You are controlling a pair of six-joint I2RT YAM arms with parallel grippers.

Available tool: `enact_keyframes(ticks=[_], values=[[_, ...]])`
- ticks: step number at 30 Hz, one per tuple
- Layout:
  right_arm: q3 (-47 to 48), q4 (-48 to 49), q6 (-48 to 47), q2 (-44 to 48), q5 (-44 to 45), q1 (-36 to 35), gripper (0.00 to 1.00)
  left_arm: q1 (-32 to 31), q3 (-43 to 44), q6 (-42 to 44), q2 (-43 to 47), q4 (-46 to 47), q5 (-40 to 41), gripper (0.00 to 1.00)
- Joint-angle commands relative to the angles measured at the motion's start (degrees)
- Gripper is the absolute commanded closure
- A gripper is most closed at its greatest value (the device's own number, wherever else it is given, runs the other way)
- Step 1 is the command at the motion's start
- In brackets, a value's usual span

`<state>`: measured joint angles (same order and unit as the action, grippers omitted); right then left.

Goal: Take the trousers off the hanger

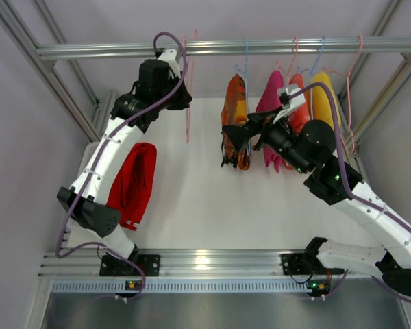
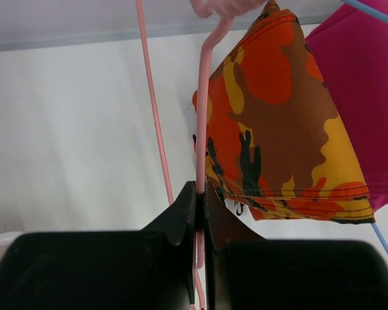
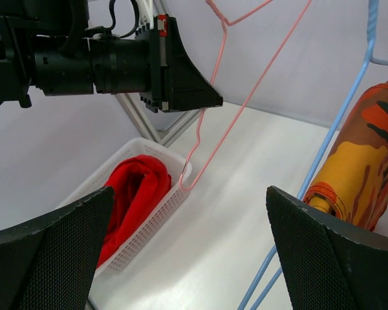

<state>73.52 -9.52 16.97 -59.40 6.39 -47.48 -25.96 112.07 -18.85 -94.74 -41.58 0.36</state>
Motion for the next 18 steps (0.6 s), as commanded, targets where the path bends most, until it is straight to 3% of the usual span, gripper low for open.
enact_keyframes(ticks=[1,6,10,11,12,14,18], values=[[0.14,-0.33,-0.71,1.56,0.55,0.99,0.01,0.20,0.78,-1.54,-0.10,2.47,1.57,1.00],[0.66,-0.50,-1.15,1.74,0.99,1.60,0.00,0.20,-3.17,-1.54,2.36,2.73,0.78,0.98],[0.66,-0.59,-2.11,2.00,1.34,2.31,0.01,0.20,-5.19,-0.93,5.26,3.61,-0.10,0.66],[0.66,-0.50,-2.29,2.18,1.52,2.66,0.00,0.29,-5.54,-0.75,6.57,3.61,-1.92,0.54],[0.66,-0.59,-2.38,2.27,1.60,2.83,0.01,0.20,-5.90,-0.40,7.37,3.79,-2.20,0.29],[0.93,-0.59,-3.00,2.62,1.95,3.36,0.01,0.29,-8.00,-0.13,10.43,5.10,-2.38,0.02],[1.45,-1.64,-3.70,3.41,3.09,4.94,0.01,0.29,-11.87,2.84,17.47,6.86,-3.70,0.01]])
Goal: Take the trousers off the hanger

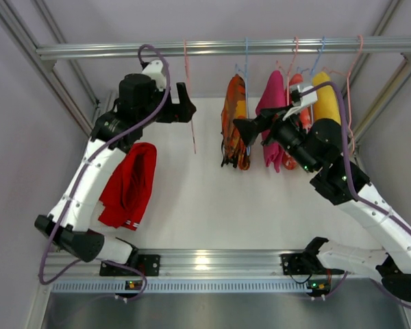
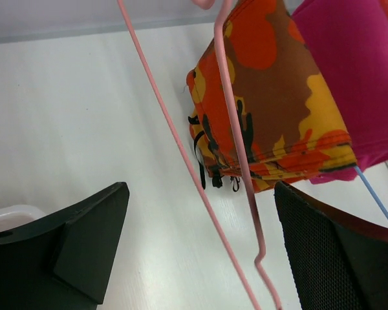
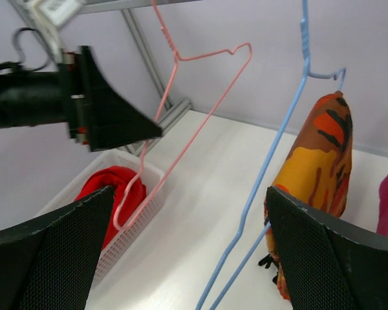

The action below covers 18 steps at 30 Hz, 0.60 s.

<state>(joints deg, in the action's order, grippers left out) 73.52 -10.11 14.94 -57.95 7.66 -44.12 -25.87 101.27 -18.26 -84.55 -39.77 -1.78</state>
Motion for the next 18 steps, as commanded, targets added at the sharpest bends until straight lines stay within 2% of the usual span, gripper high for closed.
enact_keyframes(ticks=[1,5,11,14,18], values=[[1.54,-1.40,-2.10,2.49,1.83,1.84,0.01,0.20,-2.91,3.05,8.95,5.40,-1.65,0.01],[1.98,-3.16,-2.55,3.90,0.52,4.82,0.01,0.29,-9.14,7.53,20.00,7.95,0.28,0.01],[4.79,-6.06,-1.14,3.20,-4.48,8.51,0.01,0.47,-13.82,16.75,27.86,4.97,4.24,0.01],[8.83,-9.40,1.31,-0.57,-13.78,12.10,0.01,3.45,-15.40,17.73,30.15,3.21,-1.79,0.01],[14.54,-12.21,8.85,-8.39,-31.60,18.97,0.01,4.68,-14.53,17.73,29.80,1.10,-4.81,0.01]])
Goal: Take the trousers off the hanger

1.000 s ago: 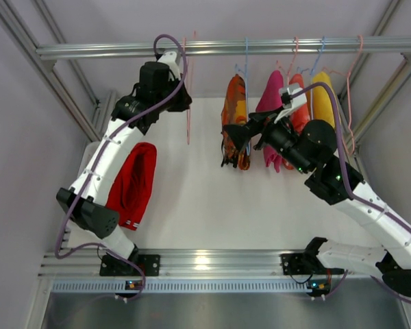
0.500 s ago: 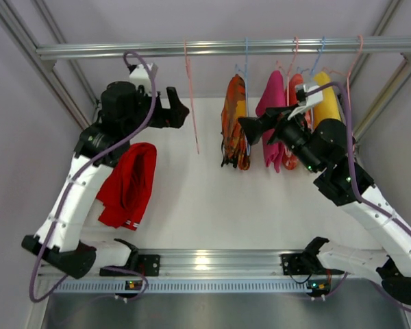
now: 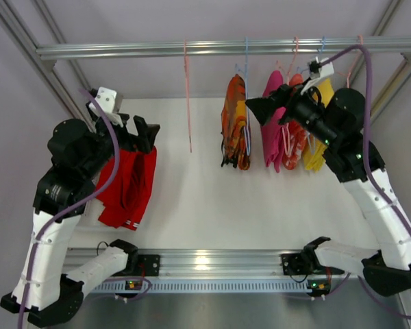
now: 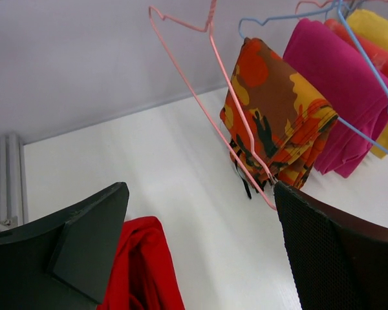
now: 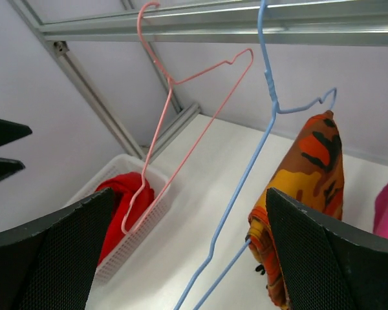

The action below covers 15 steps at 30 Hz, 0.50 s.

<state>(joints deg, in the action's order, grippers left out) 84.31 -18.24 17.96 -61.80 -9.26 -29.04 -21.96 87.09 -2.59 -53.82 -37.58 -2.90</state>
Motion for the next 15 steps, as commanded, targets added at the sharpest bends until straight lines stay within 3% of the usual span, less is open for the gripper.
enact_keyframes(ticks=[1,5,15], values=[[5.41,-4.61,6.99,-7.43,-16.39,4.94,0.00,0.95,0.09,2.06,-1.28,-1.35,-3.78,0.01],[6.57,-2.34,9.37,-11.32,-20.53,7.41,0.03,1.13,1.77,1.27,-1.90,-1.44,-5.27,0.01],[-2.48,13.90,23.77,-16.07,-28.80,7.86,0.28,1.13,3.70,0.92,-2.87,-1.35,-5.45,0.01]])
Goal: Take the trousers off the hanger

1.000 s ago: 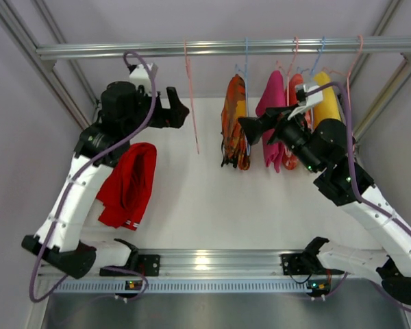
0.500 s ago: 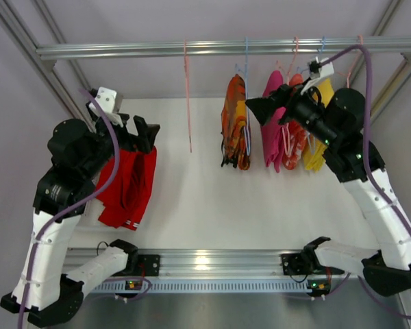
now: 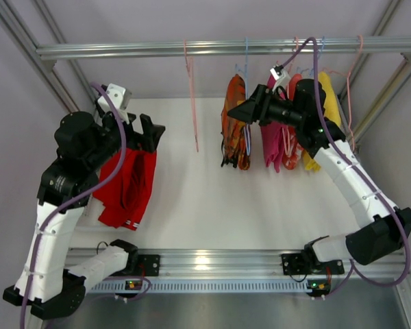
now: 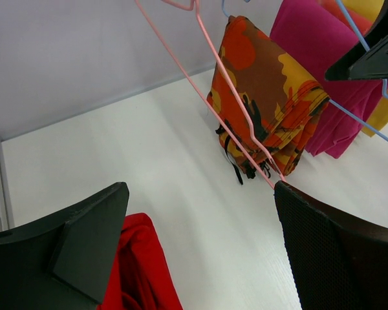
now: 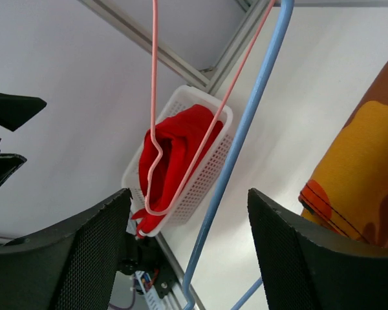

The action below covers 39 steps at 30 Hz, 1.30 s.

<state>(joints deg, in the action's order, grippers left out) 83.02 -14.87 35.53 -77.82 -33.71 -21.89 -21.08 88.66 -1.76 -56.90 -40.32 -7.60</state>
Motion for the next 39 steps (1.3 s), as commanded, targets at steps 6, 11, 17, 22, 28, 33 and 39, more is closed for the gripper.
enact_keyframes(ticks=[6,11,17,22,28,33,39], values=[[-5.06,18.29,11.22,-0.66,-5.75,0.71,0.42,0.25,1.51,0.00,0.13,1.55,-0.75,0.01],[-5.15,20.32,12.19,-0.66,-5.84,0.88,0.54,0.25,1.42,0.09,-0.31,1.73,-0.75,0.01],[-4.01,21.12,12.99,-0.40,-6.19,1.59,0.95,0.25,0.90,-0.61,-0.58,2.17,-0.14,0.01],[-1.91,21.90,14.22,0.56,-7.15,2.11,1.00,0.34,-0.86,-3.33,0.04,3.75,0.74,0.01],[-0.93,24.27,16.59,3.11,-7.68,2.11,1.00,0.25,-3.50,-5.36,1.18,6.74,0.48,0.01],[-0.84,25.07,18.17,5.40,-7.86,2.03,1.00,0.34,-4.02,-5.54,1.36,7.71,-1.28,0.01],[-3.04,25.16,19.31,9.52,-7.86,2.03,1.00,0.25,-3.41,-4.31,0.13,9.02,-8.38,0.01]])
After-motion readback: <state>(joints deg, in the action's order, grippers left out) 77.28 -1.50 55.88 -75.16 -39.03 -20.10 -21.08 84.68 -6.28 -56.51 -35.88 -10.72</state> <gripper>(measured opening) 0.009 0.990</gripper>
